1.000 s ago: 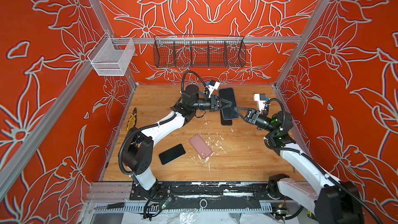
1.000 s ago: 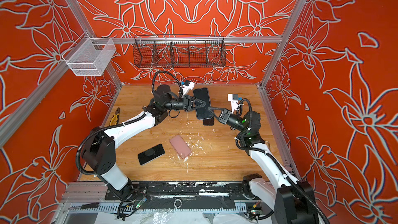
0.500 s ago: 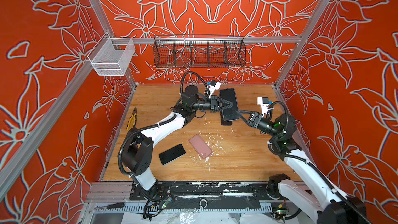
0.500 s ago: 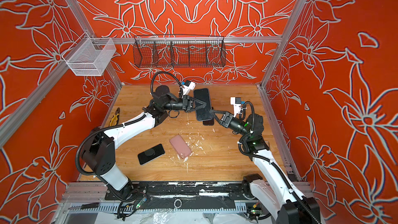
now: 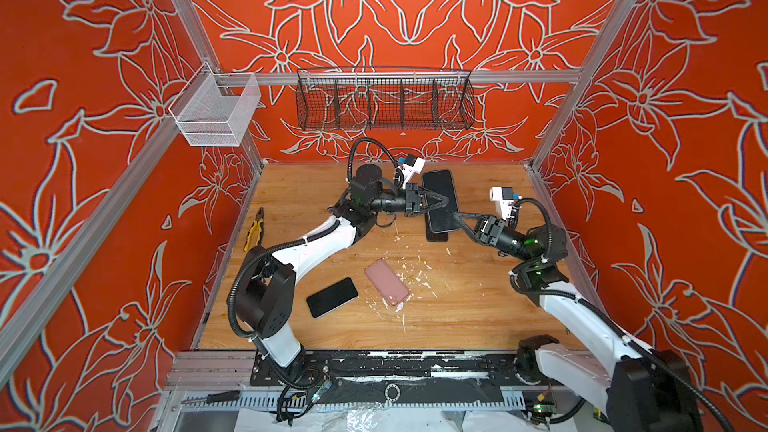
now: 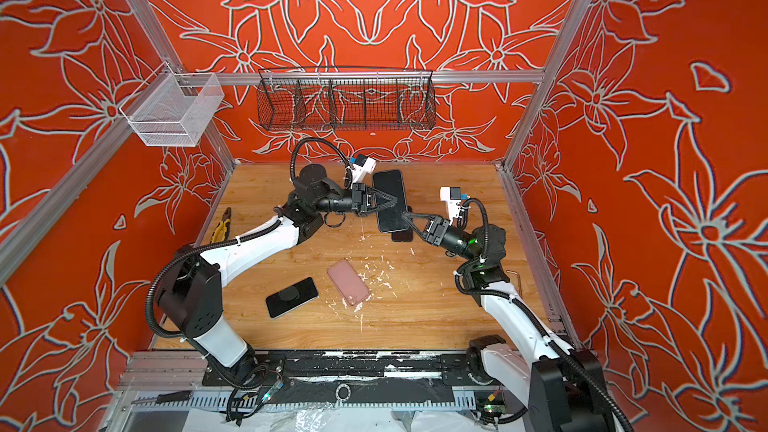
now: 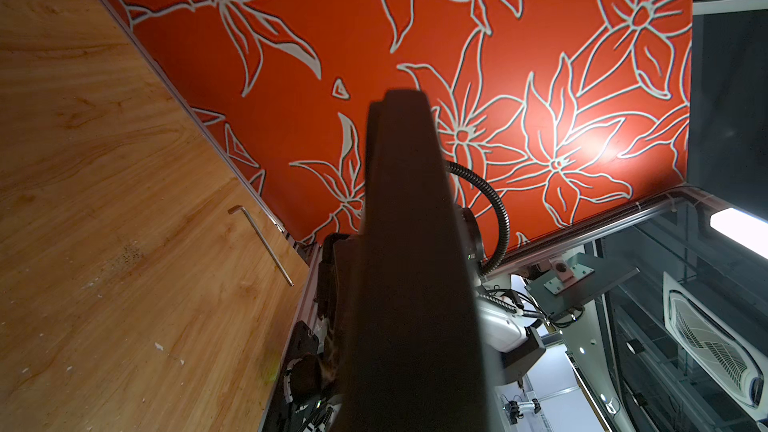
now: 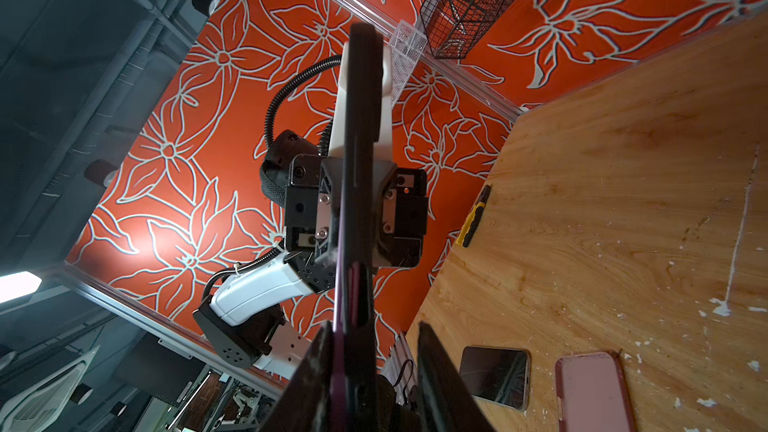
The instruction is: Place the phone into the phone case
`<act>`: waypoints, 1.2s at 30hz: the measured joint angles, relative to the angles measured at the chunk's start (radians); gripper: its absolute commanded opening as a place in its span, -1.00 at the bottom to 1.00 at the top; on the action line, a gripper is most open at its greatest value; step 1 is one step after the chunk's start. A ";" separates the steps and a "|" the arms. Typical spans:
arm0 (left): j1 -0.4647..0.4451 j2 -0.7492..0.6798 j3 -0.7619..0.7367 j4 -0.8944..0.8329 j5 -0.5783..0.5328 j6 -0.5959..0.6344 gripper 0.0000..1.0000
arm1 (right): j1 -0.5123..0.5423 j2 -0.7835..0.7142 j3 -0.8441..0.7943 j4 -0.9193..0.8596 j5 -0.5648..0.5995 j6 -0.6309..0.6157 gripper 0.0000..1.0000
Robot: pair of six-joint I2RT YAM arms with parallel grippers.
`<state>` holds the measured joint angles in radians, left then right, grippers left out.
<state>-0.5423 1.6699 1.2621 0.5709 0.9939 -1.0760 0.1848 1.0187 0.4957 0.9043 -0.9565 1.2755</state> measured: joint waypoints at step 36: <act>0.007 0.002 0.020 -0.060 -0.055 0.035 -1.00 | 0.014 -0.093 -0.018 -0.164 0.062 -0.070 -0.26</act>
<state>-0.5350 1.6714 1.2823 0.5110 0.9394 -1.0405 0.1993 0.9253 0.4782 0.7406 -0.8944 1.2053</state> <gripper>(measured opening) 0.096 0.233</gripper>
